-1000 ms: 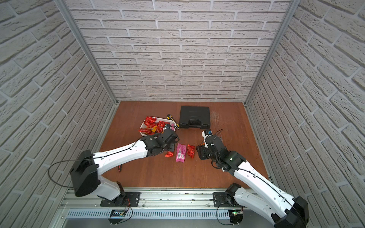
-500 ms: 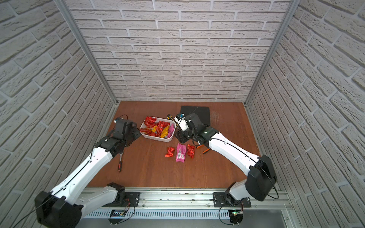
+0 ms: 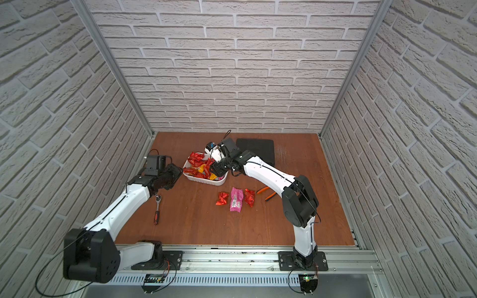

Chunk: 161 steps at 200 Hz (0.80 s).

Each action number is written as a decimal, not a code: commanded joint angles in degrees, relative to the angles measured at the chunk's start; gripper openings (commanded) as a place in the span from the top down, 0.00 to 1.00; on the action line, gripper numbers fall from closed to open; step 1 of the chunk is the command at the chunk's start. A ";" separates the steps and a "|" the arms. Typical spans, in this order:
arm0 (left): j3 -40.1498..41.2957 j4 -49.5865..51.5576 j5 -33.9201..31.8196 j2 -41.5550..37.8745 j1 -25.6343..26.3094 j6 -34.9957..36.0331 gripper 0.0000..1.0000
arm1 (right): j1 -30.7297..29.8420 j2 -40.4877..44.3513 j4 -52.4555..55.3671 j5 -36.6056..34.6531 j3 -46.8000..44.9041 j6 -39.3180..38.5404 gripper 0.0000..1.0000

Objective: Take the tea bags out of the storage box
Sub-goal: Pick up the tea bag from the storage box.

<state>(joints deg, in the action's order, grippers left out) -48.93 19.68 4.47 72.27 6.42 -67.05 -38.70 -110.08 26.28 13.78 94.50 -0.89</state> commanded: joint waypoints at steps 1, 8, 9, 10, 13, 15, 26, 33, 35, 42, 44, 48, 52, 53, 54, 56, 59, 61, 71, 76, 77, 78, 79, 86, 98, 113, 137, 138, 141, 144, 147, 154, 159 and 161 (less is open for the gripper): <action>-2.57 -5.75 1.97 3.19 -0.30 -4.58 0.42 | -0.33 1.15 -2.35 -0.18 0.11 -0.65 0.51; -2.91 -6.31 1.78 4.33 -0.29 -5.47 0.43 | -0.33 1.37 -2.99 -0.29 -0.38 -0.40 0.51; -2.96 -6.40 1.82 4.53 -0.32 -5.60 0.43 | -0.33 1.41 -3.03 -0.27 -0.50 -0.37 0.51; -3.03 -6.54 1.84 4.67 -0.29 -5.71 0.43 | -0.33 1.43 -3.15 -0.30 -0.66 -0.36 0.51; -3.16 -6.82 1.78 5.20 -0.31 -5.96 0.43 | -0.35 1.57 -3.43 -0.31 -0.92 -0.23 0.51; -3.29 -6.97 1.77 5.52 -0.30 -6.25 0.43 | -0.33 1.65 -3.50 -0.37 -1.08 -0.16 0.51; -4.34 -7.02 1.68 7.39 -0.32 -7.81 0.46 | -0.33 1.93 -4.03 -0.60 -1.98 0.26 0.51; -5.05 -7.19 1.84 8.57 -0.20 -8.80 0.48 | -0.33 2.12 -4.29 -0.88 -2.63 0.36 0.51; -5.24 -7.18 1.83 8.89 -0.18 -9.09 0.48 | -0.35 2.17 -4.33 -0.98 -2.78 0.40 0.51; -5.89 -6.65 1.56 9.98 0.03 -9.84 0.49 | -0.33 2.42 -4.35 -1.14 -3.25 0.45 0.51; -6.04 -6.38 1.48 10.23 0.01 -10.03 0.50 | -0.33 2.46 -4.39 -1.26 -3.40 0.45 0.51; -6.44 -5.83 1.10 10.81 0.08 -10.41 0.50 | -0.37 2.63 -4.40 -1.48 -3.67 0.45 0.51; -6.67 -5.57 0.84 11.24 0.15 -10.78 0.51 | -0.29 2.80 -4.40 -1.59 -3.97 0.51 0.51; -6.69 -5.54 0.78 11.32 0.17 -10.89 0.51 | -0.31 2.83 -4.40 -1.62 -4.01 0.52 0.51; -6.70 -5.54 0.75 11.36 0.17 -11.03 0.51 | -0.27 2.84 -4.35 -1.68 -4.08 0.53 0.51; -6.77 -5.53 0.77 11.74 0.22 -11.23 0.51 | -0.29 2.96 -4.39 -1.77 -4.20 0.53 0.51; -6.79 -5.49 0.72 12.09 0.15 -11.61 0.52 | -0.27 3.10 -4.46 -1.82 -4.41 0.60 0.51; -6.86 -5.52 0.72 12.32 0.13 -11.90 0.52 | -0.27 3.18 -4.48 -1.83 -4.48 0.66 0.51; -7.06 -5.93 1.01 13.40 0.16 -12.71 0.53 | -0.27 3.63 -4.48 -2.16 -4.96 0.77 0.51; -7.19 -6.19 1.24 13.88 0.22 -13.06 0.54 | -0.24 3.90 -4.46 -2.33 -5.23 0.86 0.51; -7.25 -6.17 1.29 14.05 0.24 -13.13 0.54 | -0.24 3.95 -4.47 -2.34 -5.26 0.87 0.51; -7.29 -6.25 1.35 14.18 0.25 -13.21 0.54 | -0.24 3.93 -4.48 -2.35 -5.27 0.88 0.51; -7.35 -6.24 1.39 14.28 0.26 -13.25 0.54 | -0.24 3.96 -4.53 -2.40 -5.28 0.88 0.51; -7.65 -6.48 1.82 15.08 0.30 -13.54 0.55 | -0.26 4.25 -4.62 -2.42 -5.65 0.84 0.51; -8.23 -6.70 2.35 16.32 0.60 -14.19 0.56 | -0.24 4.61 -4.57 -2.57 -5.88 0.93 0.51; -8.54 -7.00 2.73 17.56 0.86 -15.20 0.59 | -0.26 4.85 -4.00 -2.78 -5.90 0.89 0.51; -8.82 -6.86 2.67 18.69 1.35 -15.91 0.70 | -0.25 5.53 -3.38 -2.96 -5.94 0.80 0.51; -8.82 -6.90 2.70 18.74 1.38 -15.92 0.71 | -0.24 5.55 -3.40 -2.97 -5.92 0.84 0.51; -8.78 -6.98 2.81 18.82 1.36 -16.00 0.73 | -0.24 5.71 -3.42 -2.97 -6.03 0.86 0.51; -8.81 -7.01 2.81 18.86 1.38 -16.01 0.75 | -0.25 5.82 -3.43 -3.05 -6.17 0.88 0.51; -8.93 -6.94 2.70 18.87 1.40 -16.01 0.77 | -0.24 5.88 -3.45 -3.03 -6.28 0.93 0.51; -9.05 -6.63 2.52 18.77 1.47 -15.99 0.81 | -0.28 6.17 -3.60 -3.06 -6.43 1.07 0.51; -9.20 -6.34 2.27 18.62 1.49 -15.91 0.84 | -0.32 6.35 -3.61 -3.06 -6.60 1.23 0.51; -9.24 -6.06 2.16 18.55 1.47 -15.92 0.85 | -0.26 6.48 -3.65 -3.04 -6.74 1.24 0.51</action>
<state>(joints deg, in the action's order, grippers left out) -56.23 14.06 6.76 90.76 7.42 -82.52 -38.70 -107.13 23.77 11.20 88.79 -0.40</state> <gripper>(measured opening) 0.192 0.492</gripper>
